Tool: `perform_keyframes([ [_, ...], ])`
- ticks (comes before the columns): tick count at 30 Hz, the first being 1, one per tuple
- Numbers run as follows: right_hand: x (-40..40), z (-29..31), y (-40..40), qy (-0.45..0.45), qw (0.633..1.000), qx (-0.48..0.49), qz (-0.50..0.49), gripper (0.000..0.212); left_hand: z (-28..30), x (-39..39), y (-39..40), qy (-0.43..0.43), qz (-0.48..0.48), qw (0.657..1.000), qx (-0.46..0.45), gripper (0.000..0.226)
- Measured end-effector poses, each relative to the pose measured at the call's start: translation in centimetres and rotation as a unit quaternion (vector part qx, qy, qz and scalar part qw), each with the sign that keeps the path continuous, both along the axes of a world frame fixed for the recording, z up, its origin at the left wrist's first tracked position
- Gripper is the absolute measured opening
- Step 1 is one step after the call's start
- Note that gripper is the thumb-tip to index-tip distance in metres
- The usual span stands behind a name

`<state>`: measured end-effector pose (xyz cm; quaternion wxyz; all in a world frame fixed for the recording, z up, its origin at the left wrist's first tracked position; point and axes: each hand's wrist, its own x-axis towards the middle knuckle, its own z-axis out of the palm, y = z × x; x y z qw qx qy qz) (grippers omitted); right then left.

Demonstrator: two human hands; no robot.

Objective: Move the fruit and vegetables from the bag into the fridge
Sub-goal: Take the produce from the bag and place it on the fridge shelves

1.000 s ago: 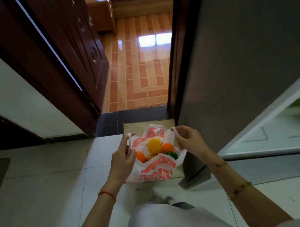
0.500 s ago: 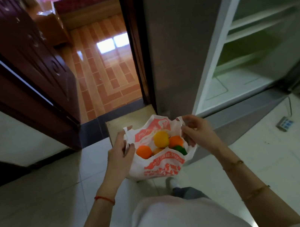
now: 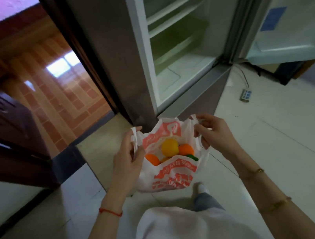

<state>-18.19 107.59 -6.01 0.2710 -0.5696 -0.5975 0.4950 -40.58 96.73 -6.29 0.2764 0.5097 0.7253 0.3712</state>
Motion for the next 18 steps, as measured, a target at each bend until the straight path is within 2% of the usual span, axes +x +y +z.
perform_keyframes([
  [8,8.4,1.5,2.4,0.014,0.999,0.010,-0.034,0.031,1.5,7.9,4.2,-0.051,-0.054,0.997,0.028,0.039],
  [14,13.2,4.1,7.9,0.027,0.998,0.058,0.022,0.032,2.9,13.2,9.1,-0.063,-0.022,0.993,0.094,0.040],
  [18,14.5,6.0,13.0,0.026,0.994,0.085,0.060,0.032,4.3,15.3,12.9,-0.039,0.016,0.991,0.123,0.039],
])
